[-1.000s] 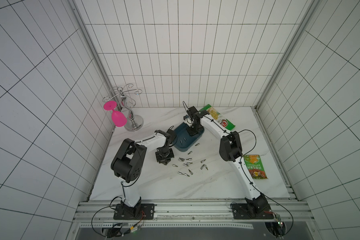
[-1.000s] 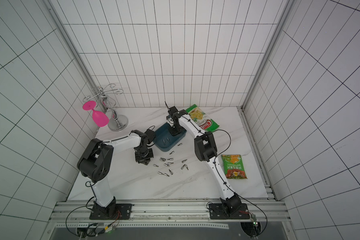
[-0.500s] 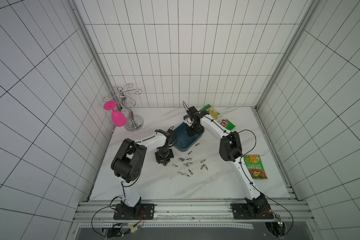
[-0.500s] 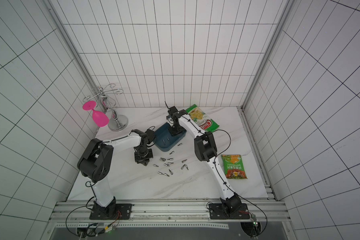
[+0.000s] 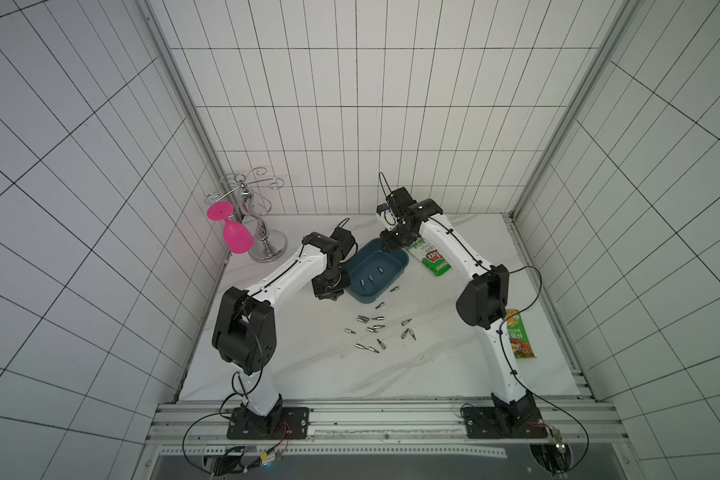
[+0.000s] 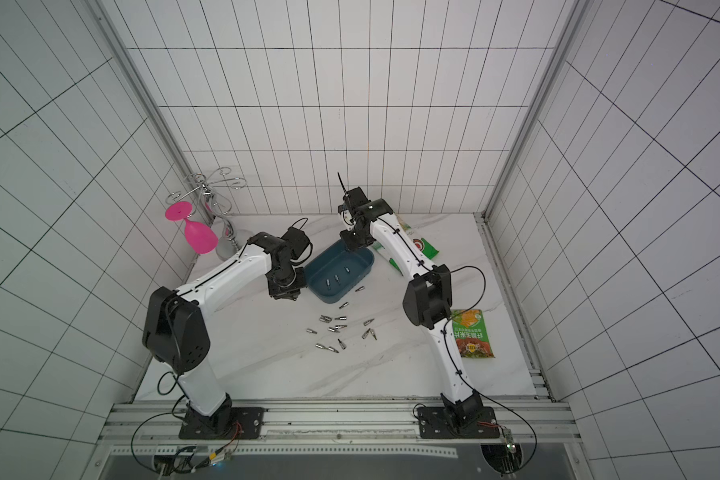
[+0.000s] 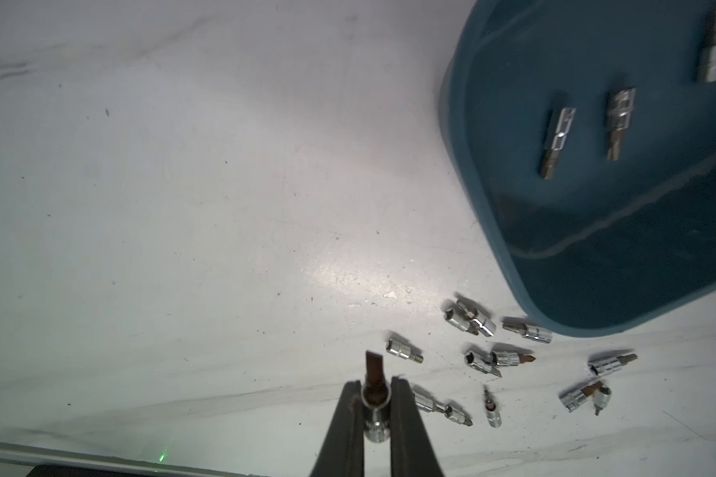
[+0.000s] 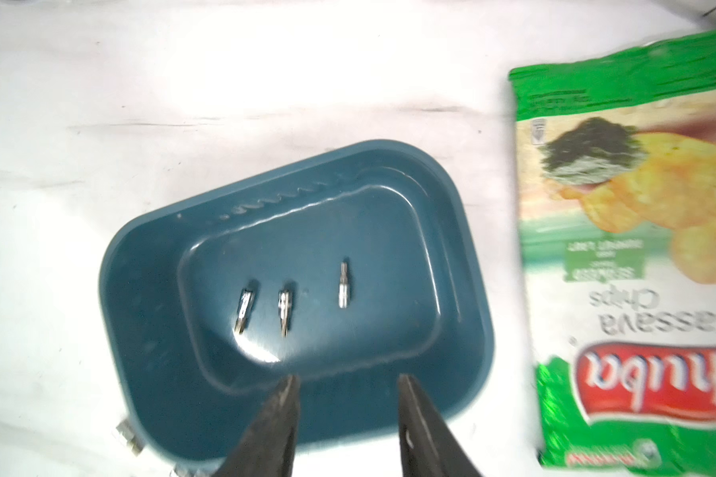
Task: Put the bit on the desktop into the storage box
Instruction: Place the screwdriver bit in the storage box.
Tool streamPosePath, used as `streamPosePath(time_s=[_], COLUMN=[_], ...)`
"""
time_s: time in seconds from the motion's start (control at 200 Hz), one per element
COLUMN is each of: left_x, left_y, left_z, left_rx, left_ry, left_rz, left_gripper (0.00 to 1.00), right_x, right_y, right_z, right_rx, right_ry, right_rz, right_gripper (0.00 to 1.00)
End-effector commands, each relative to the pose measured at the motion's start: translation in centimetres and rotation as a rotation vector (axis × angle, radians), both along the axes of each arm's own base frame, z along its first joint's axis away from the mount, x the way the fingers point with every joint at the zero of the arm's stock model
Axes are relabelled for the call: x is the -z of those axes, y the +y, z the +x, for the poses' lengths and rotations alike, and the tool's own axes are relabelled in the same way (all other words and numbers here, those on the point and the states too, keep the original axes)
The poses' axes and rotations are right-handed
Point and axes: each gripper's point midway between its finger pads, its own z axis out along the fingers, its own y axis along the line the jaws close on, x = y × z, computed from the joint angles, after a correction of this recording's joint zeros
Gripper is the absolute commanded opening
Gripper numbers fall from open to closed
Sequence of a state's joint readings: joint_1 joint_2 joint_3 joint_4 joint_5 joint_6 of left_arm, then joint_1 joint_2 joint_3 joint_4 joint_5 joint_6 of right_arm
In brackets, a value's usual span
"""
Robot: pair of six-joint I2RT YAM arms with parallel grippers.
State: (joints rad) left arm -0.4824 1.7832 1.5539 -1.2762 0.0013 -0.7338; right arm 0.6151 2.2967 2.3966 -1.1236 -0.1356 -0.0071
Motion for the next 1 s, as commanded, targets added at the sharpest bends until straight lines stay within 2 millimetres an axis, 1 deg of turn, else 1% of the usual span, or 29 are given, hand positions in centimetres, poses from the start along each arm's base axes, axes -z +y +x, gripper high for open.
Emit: streamPosePath(time_s=[0.0,0.11,0.21,0.285,0.385,0.58,0.715,0.75,0.86,1.0], left_x=[-1.2,-2.2,-2.4,-2.3,-1.5,0.4,2.1,2.5,3.8,5.2], left_y=[-0.5,-1.6,-2.7,-3.6,-4.8,-6.9,-8.1,-8.4,-9.1,-9.8], left_z=[1.9,4.3,6.2,7.5,8.9,10.9,11.8,11.9,12.4,13.2], left_rx=[0.034,0.052,0.073,0.089,0.098,0.114,0.134,0.142,0.15,0.156], left_ry=[-0.036,-0.065,-0.085,-0.093,-0.085,-0.08,-0.061,-0.057,-0.044,-0.033], left_rz=[0.011,-0.002,-0.017,-0.031,-0.06,-0.113,-0.139,-0.147,-0.166,-0.18], left_gripper=[0.0,0.0,0.0,0.0,0.0,0.0,0.0,0.0,0.0,0.0], right_x=[-2.2,-3.1,-3.9,-4.1,-3.7,-1.8,-0.2,-0.1,1.6,3.7], right_y=[-2.6,-4.2,-5.6,-6.6,-8.0,-10.5,-12.1,-12.4,-13.2,-13.5], right_z=[-2.0,-3.4,-4.6,-5.6,-7.1,-10.5,-12.9,-13.3,-14.9,-16.9], right_rx=[0.044,0.074,0.108,0.134,0.166,0.211,0.241,0.247,0.268,0.283], right_ry=[0.002,-0.02,-0.043,-0.048,-0.049,-0.027,-0.005,-0.005,0.032,0.081], right_rz=[-0.027,-0.033,-0.032,-0.03,-0.035,-0.04,-0.046,-0.043,-0.054,-0.066], right_gripper=[0.46,0.46,0.47,0.47,0.48,0.48,0.5,0.5,0.51,0.52])
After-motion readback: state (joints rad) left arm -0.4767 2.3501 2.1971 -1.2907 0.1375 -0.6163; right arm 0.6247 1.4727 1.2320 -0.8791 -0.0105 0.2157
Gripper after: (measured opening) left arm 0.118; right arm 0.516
